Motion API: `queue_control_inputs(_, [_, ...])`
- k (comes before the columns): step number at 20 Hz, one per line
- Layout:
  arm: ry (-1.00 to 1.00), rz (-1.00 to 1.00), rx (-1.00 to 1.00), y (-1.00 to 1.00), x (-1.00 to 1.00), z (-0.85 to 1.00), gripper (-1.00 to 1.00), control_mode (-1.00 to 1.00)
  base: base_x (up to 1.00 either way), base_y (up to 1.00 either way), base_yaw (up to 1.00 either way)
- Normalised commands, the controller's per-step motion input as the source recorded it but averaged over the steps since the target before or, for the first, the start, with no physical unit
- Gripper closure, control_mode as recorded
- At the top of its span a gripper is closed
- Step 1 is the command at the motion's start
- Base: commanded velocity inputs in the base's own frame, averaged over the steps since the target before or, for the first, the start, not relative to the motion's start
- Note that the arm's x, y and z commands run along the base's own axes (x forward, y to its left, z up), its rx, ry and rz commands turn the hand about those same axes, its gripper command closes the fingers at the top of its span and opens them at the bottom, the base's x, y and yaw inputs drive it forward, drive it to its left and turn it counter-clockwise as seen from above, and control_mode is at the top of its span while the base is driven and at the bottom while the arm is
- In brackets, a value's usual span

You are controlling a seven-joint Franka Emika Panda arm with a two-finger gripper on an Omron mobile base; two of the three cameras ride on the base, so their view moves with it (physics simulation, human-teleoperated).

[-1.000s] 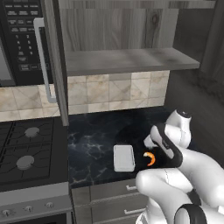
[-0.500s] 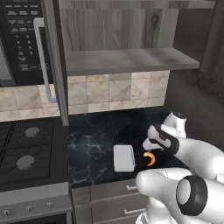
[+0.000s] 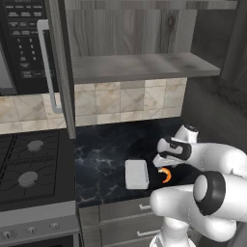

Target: Retrieve the tupperware from the cabinet, then place the raw meat into the tupperware to avoid contamination.

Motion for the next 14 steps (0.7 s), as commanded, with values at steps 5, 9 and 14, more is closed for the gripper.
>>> queue_control_inputs(5, [0.05, 0.01, -0.04, 0.12, 0.00, -0.11, -1.00, -1.00, 0.00, 0.00, 0.00])
queue_control_inputs(9, [0.05, 0.00, -0.09, 0.15, -0.01, -0.25, -1.00, -1.00, 0.00, 0.00, 0.00])
queue_control_inputs(14, [0.05, 0.00, -0.09, 0.09, -0.03, -0.30, -1.00, -1.00, 0.00, 0.00, 0.00])
